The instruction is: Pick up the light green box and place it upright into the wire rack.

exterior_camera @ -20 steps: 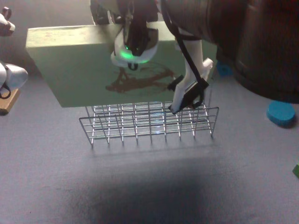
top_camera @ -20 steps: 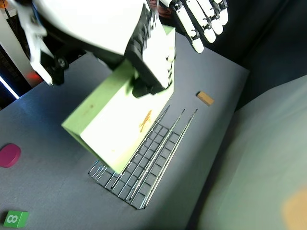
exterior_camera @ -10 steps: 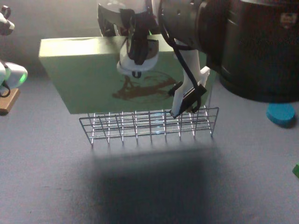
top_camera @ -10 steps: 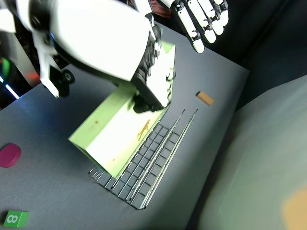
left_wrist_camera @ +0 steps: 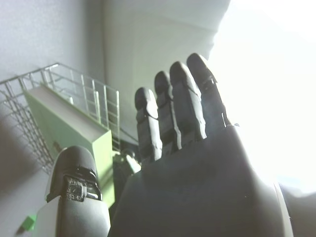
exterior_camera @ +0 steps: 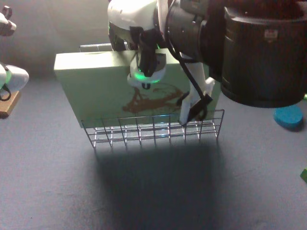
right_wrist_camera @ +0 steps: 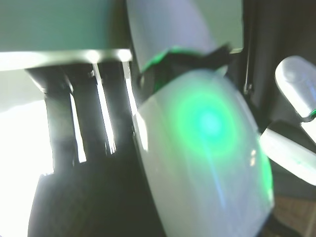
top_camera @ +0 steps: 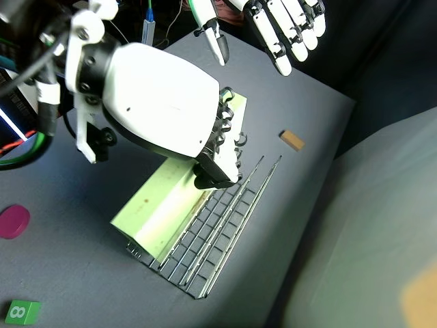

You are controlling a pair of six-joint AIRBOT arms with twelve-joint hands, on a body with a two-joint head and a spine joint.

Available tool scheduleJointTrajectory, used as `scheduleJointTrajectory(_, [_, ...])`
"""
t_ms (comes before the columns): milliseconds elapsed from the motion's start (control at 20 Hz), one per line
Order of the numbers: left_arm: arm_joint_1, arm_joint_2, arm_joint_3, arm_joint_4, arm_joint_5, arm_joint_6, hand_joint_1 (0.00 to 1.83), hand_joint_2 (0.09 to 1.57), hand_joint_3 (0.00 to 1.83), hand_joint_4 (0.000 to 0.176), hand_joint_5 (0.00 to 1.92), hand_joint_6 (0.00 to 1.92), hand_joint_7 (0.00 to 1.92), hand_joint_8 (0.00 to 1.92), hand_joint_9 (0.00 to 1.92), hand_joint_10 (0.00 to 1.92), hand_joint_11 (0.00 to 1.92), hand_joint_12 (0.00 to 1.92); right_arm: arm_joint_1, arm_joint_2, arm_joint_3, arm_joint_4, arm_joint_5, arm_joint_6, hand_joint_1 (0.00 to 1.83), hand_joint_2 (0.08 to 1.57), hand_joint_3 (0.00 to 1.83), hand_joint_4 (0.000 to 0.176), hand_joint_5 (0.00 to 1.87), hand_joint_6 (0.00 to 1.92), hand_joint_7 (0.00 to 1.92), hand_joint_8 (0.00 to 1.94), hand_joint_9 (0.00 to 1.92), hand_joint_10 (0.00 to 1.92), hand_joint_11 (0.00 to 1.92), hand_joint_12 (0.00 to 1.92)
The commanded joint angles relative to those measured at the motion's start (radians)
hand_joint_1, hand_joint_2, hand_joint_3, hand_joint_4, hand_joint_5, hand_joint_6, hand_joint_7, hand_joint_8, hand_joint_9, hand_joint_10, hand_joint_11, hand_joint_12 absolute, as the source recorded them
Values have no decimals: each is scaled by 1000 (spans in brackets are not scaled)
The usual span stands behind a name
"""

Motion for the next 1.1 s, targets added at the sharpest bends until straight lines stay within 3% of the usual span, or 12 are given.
scheduleJointTrajectory(0, [-18,0,2,79,-22,7,127,1232,0,48,360,5,309,2,244,1,0,609,4,-3,7,-80,-27,-3,1356,1182,0,0,736,1123,922,1122,788,1484,649,1591])
scheduleJointTrajectory(600, [-18,0,1,79,-22,7,109,1241,2,47,377,7,313,2,242,0,0,597,-46,-9,29,-75,-44,-2,1355,1184,0,0,735,1137,927,1121,775,1487,677,1596])
scheduleJointTrajectory(850, [-18,0,0,79,-22,7,104,1245,3,47,372,3,311,0,246,2,0,596,-47,-9,29,-43,-48,-17,1339,1225,1,0,657,1255,865,1225,667,1578,541,1584])
scheduleJointTrajectory(900, [-18,0,-3,78,-22,5,103,1246,3,47,373,3,310,0,248,2,0,595,-48,-9,29,-43,-48,-17,1212,1228,0,0,671,1302,864,1290,605,1229,524,1574])
scheduleJointTrajectory(950, [-19,0,-7,77,-23,5,103,1246,3,47,373,3,310,0,248,2,0,595,-49,-9,29,-43,-49,-19,1177,1233,0,0,675,1322,848,1318,613,1094,515,1569])
scheduleJointTrajectory(1050, [-19,0,-14,68,-30,-5,103,1246,3,47,373,3,310,0,249,2,0,595,-51,-9,29,-43,-49,-22,1150,1242,0,0,681,1352,810,1345,612,1024,500,1548])
